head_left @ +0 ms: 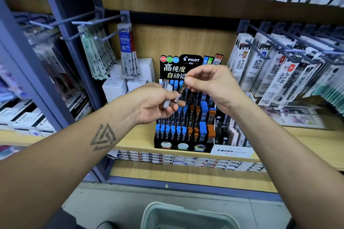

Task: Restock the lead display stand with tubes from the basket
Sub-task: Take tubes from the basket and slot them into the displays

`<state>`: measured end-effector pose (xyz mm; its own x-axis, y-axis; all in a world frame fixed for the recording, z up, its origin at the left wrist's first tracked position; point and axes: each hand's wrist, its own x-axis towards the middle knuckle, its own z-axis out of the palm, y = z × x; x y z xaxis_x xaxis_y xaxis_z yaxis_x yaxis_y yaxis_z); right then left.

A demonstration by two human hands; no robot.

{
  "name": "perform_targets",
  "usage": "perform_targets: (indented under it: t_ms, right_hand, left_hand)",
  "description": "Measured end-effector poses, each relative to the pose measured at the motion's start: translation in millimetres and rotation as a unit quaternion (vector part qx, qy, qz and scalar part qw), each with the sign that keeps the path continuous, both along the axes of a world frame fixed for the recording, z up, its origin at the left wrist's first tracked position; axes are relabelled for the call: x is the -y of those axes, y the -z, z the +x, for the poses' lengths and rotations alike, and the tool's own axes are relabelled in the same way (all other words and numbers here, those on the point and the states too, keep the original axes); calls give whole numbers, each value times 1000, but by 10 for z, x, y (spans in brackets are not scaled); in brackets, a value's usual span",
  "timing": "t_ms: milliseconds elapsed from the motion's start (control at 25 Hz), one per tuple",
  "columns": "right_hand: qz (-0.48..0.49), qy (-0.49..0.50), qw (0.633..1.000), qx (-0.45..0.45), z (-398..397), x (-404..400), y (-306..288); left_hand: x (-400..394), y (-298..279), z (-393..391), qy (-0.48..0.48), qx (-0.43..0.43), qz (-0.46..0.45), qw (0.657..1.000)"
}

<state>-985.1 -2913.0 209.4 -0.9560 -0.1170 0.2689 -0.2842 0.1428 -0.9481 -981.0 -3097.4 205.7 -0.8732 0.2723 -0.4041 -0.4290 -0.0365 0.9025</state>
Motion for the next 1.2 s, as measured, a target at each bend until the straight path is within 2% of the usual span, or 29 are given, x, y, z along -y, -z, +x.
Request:
perform_targets:
  t_ms: [160, 240, 360, 560, 880, 1200]
  right_hand:
    - [77, 91, 991, -55, -154, 201, -4]
    - [142, 131, 977, -87, -233, 268, 5]
    - [188, 138, 967, -102, -285, 367, 61]
    - [199, 151, 958, -139, -360, 470, 175]
    - [285, 154, 921, -218, -454, 592, 291]
    - [282, 142, 921, -228, -496, 529, 322]
  left_hand:
    - [241, 13, -86, -58, 4, -59, 997]
    - [362, 11, -112, -69, 14, -58, 996]
    - [436, 0, -105, -84, 18, -33, 996]
    - [409, -25, -77, -104, -9, -18, 994]
    - [439, -19, -89, -126, -22, -23, 992]
    - [414, -41, -68, -120, -28, -37, 992]
